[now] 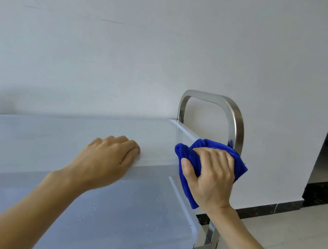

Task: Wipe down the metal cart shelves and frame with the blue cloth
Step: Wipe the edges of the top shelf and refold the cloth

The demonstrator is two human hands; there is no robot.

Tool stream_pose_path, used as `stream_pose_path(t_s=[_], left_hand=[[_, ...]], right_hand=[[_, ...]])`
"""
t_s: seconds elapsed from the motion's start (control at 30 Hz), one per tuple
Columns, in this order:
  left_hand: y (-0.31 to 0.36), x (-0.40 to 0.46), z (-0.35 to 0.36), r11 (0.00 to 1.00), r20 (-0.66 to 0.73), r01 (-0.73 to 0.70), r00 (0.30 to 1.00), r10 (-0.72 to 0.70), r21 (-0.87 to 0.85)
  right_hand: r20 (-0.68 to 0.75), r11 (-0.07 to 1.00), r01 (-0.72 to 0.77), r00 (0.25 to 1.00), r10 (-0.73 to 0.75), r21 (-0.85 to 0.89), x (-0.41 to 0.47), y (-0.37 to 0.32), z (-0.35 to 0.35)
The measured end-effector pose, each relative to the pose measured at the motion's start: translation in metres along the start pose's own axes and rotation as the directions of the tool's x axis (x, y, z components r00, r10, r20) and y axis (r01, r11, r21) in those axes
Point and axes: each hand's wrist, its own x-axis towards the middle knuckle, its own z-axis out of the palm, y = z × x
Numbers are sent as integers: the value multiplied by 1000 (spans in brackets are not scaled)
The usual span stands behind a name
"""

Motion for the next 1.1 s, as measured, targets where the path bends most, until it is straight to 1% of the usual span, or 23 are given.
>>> stream_pose_path(t_s=[0.17,0.27,0.33,0.4,0.47,0.5,0.53,0.57,0.6,0.63,0.67,0.7,0.73,0.8,0.83,0.87,0.9,0.93,0.97,1.0,1.03,1.07,1.1], left_hand=[[0,-4,8,1000,21,2,1000,-3,17],[0,-2,9,999,25,13,1000,-14,32],[1,-1,10,999,24,13,1000,-14,41],[2,-1,10,999,24,12,1000,-13,48],[1,0,11,998,20,10,1000,-11,54],[1,0,11,998,17,7,1000,-8,56],[1,0,11,998,13,3,1000,-4,58],[0,0,11,998,10,-3,1000,2,59],[-1,0,11,998,8,-10,1000,10,61],[-1,0,12,998,8,-17,1000,17,64],[-2,0,11,998,8,-21,1000,21,66],[-2,0,11,998,7,-22,1000,22,66],[-3,1,10,997,5,-22,1000,22,68],[-4,1,10,997,4,-25,1000,25,74],[-4,1,10,997,3,-27,1000,27,77],[-5,1,10,997,0,-29,1000,29,78],[-5,1,9,996,-3,-31,999,32,78],[-5,1,9,996,-6,-34,999,34,80],[-5,0,9,996,-7,-35,999,36,82],[-5,0,8,996,-5,-37,999,37,83],[-5,-1,9,996,-4,-37,999,37,82],[-5,-1,9,996,-4,-36,999,36,83],[-6,-2,9,996,-5,-35,999,36,87]], right_hand=[[41,997,-57,998,55,42,1,-2,-5],[83,988,-109,991,101,108,-2,-5,-11],[144,950,-235,967,208,207,4,-8,-19],[263,846,-416,903,340,334,16,-12,-30],[390,677,-614,786,480,405,30,-13,-42],[426,567,-712,702,570,414,41,-11,-51],[461,417,-807,584,668,418,54,-5,-62],[522,201,-880,425,739,430,68,5,-72],[604,-34,-903,259,754,429,82,19,-83],[679,-225,-882,135,722,414,95,33,-95],[716,-334,-850,71,694,408,105,46,-107],[716,-363,-836,49,696,410,113,56,-117],[692,-350,-838,46,720,420,120,65,-125],[613,-278,-836,86,786,474,132,73,-133],[565,-220,-831,132,814,511,139,73,-133],[517,-143,-827,195,834,544,145,71,-129],[465,-44,-826,272,843,562,151,66,-121],[397,93,-829,359,845,551,154,58,-110],[325,260,-821,462,825,507,153,47,-97],[273,430,-790,572,774,436,148,36,-83],[276,565,-743,663,696,358,139,25,-67],[331,684,-691,718,612,234,126,16,-50],[384,794,-607,742,550,35,111,8,-34]])
